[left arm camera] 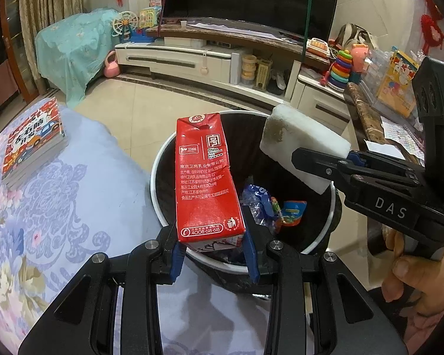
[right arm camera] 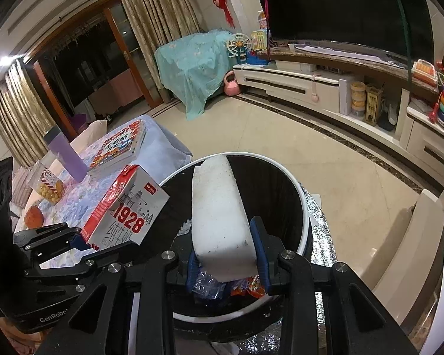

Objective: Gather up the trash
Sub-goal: 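Lower both held items into the bin and open both tools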

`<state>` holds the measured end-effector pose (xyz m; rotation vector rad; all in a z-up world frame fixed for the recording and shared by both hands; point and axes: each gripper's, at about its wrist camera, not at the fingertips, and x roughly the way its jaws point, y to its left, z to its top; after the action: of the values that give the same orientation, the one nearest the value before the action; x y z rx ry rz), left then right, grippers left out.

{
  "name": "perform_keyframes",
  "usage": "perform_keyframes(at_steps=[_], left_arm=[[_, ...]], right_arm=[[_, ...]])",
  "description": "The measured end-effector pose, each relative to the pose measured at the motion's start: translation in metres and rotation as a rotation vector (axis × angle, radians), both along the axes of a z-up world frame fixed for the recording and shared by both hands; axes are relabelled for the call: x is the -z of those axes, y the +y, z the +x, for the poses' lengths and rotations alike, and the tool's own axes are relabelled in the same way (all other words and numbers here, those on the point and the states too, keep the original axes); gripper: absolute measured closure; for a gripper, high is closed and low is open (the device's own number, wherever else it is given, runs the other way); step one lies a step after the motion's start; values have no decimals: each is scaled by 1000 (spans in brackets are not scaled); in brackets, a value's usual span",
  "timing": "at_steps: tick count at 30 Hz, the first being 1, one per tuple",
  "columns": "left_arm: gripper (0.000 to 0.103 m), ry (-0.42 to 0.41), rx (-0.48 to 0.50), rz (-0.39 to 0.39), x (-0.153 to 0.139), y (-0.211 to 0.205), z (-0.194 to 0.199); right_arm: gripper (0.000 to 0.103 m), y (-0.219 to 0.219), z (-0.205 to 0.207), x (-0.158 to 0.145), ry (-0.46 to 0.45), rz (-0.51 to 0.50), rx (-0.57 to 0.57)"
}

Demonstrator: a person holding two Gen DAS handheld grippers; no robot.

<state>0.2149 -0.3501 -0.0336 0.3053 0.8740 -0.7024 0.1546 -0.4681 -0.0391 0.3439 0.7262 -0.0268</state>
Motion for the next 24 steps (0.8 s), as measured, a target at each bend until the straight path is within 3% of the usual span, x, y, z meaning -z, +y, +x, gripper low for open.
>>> perform_keyframes(at_steps=[24], left_arm=[[71,15,5,38,9,-11,10]], right_arm=[[71,-6,12,5,37,8,-8]])
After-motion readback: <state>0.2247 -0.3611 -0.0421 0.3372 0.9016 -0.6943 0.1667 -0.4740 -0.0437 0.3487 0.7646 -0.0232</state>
